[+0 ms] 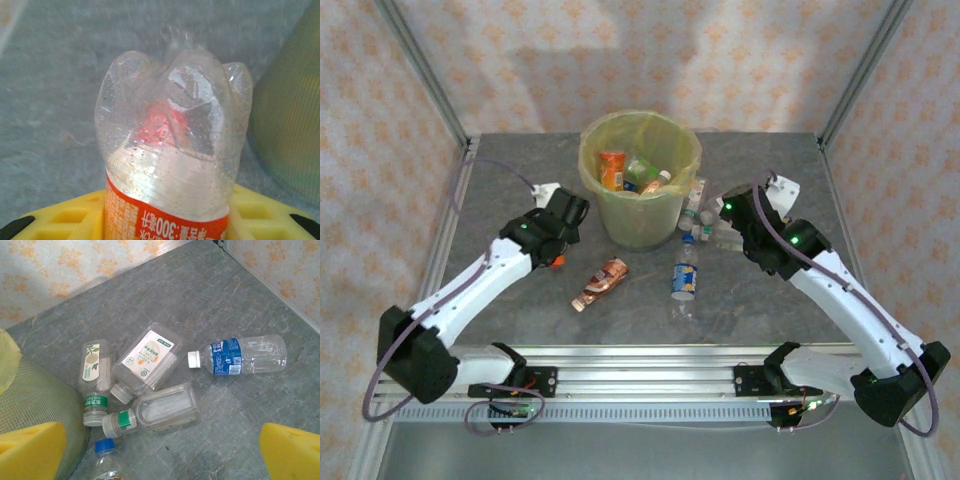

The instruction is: Put the plastic bottles in the bin

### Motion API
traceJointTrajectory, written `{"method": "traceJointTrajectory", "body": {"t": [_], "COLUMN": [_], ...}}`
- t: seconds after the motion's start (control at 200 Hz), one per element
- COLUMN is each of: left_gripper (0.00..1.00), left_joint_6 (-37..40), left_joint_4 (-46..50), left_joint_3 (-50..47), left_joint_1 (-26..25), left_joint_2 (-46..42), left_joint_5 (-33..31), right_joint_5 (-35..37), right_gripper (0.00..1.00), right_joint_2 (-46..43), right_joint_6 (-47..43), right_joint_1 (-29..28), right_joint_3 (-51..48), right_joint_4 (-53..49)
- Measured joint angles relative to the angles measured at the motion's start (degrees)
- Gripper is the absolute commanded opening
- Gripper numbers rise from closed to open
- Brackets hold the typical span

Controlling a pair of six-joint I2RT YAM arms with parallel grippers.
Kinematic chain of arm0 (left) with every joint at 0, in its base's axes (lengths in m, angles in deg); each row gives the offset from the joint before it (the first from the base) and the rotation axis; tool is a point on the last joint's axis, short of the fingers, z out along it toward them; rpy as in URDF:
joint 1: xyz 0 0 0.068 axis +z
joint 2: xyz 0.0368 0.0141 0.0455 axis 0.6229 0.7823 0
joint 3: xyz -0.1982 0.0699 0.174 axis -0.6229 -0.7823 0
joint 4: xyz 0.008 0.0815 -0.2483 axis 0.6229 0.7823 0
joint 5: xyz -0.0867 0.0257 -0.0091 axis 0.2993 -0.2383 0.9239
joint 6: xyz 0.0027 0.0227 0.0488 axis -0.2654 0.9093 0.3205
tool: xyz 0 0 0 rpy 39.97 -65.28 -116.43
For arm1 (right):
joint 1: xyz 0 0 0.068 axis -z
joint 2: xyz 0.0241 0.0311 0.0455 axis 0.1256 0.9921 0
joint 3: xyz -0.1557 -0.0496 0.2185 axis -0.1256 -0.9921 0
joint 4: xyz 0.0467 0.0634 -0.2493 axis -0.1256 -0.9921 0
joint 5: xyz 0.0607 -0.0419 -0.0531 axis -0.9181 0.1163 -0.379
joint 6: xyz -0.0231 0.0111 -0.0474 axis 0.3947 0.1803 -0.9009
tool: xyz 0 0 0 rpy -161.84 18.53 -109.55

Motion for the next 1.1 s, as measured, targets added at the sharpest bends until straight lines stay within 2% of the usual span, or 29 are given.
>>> {"method": "traceJointTrajectory", "body": {"t": [0.18, 0.405, 0.636, 0.796, 1.101], "left_gripper": [0.47, 0.47, 0.47, 0.47, 0.48], "left_joint_6": [3.1, 9.8, 16.1, 19.7, 24.5], "left_joint_4": [1.9, 0.0, -6.4, -9.6, -6.9], "left_joint_3": [6.9, 18.4, 32.3, 41.7, 58.0], "left_joint_1": [0.0, 0.0, 0.0, 0.0, 0.0], "left_joint_2": [-4.3, -3.0, 6.3, 16.0, 32.5], "left_joint_5": [-3.8, -2.6, 4.0, 8.4, 12.9], "right_joint_5": [0.0, 0.0, 0.0, 0.0, 0.4], "right_gripper": [0.99, 0.99, 0.99, 0.99, 0.99], "right_joint_2": [-1.2, -2.6, -3.3, -3.6, -3.6], "right_joint_6": [0.0, 0.0, 0.2, 0.7, 2.3], "right_joint_1": [0.0, 0.0, 0.0, 0.0, 0.0], "right_joint_3": [-0.4, -0.7, -0.9, -0.9, -0.9], "right_joint_4": [0.5, 1.0, 1.0, 0.9, -0.8]}}
